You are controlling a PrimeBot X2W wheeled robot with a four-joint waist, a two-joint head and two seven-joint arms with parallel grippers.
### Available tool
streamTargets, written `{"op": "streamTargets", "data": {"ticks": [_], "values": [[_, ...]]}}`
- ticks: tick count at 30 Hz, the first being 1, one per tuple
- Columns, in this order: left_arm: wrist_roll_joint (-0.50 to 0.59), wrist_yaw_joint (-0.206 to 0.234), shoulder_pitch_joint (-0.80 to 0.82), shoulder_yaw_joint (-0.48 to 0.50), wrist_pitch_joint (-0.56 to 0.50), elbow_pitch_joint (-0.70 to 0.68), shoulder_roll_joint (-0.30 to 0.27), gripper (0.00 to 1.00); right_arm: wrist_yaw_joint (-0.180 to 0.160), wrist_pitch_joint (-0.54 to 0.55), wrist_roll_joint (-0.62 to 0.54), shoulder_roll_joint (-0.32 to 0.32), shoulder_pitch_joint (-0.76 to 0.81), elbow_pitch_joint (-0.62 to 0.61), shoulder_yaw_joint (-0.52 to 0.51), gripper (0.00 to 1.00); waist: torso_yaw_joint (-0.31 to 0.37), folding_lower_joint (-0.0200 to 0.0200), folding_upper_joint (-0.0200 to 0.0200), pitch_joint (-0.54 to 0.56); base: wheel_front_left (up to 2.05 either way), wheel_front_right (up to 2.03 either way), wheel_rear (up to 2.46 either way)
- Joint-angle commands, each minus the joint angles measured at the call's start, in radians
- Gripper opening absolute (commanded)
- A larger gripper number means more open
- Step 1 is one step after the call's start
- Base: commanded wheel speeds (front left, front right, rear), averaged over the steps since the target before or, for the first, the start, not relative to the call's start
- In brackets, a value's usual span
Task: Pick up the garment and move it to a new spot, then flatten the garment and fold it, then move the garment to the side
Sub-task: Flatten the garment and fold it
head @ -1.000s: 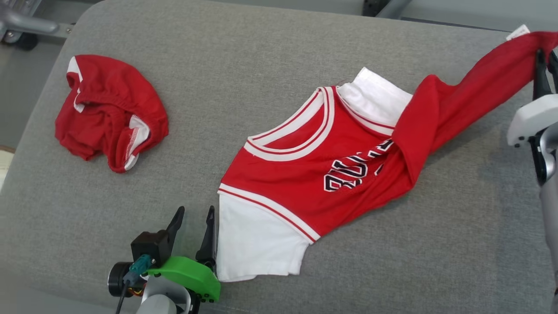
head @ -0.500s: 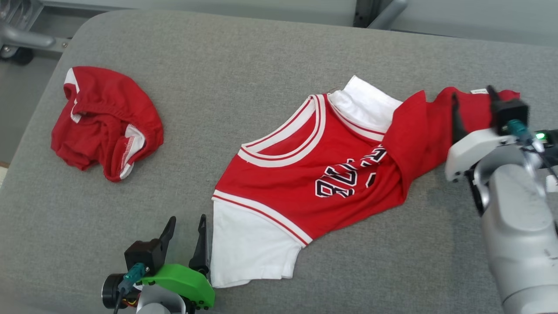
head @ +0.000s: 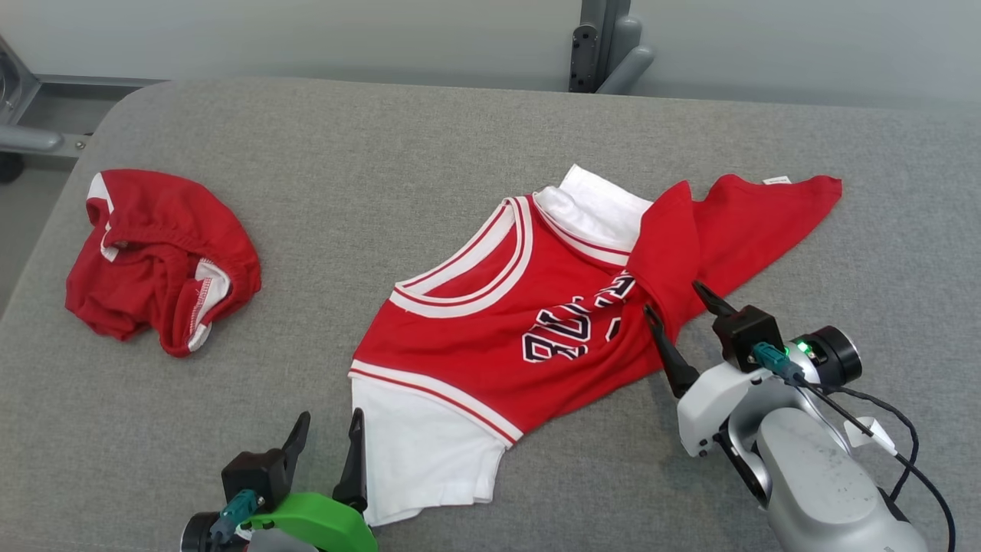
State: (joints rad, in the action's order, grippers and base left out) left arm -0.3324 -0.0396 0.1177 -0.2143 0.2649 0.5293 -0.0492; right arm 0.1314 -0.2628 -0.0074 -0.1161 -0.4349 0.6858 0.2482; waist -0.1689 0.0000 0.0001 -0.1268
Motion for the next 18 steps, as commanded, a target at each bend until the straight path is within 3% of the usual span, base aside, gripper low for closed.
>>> {"op": "streamTargets", "data": {"ticks": [1, 18], "values": [[-0.004, 0.000, -0.007, 0.003, -0.001, 0.003, -0.003, 1.00, -0.001, -0.003, 0.004, -0.005, 0.005, 0.000, 0.003, 1.00, -0.001, 0.0000, -0.0001, 0.001, 0.00, 0.00, 0.00], [-0.022, -0.004, 0.012, -0.016, -0.001, 0.008, -0.003, 1.00, -0.001, -0.003, -0.170, 0.026, -0.102, 0.125, -0.092, 1.00, -0.041, 0.0000, -0.0001, -0.033, 0.00, 0.00, 0.00]]}}
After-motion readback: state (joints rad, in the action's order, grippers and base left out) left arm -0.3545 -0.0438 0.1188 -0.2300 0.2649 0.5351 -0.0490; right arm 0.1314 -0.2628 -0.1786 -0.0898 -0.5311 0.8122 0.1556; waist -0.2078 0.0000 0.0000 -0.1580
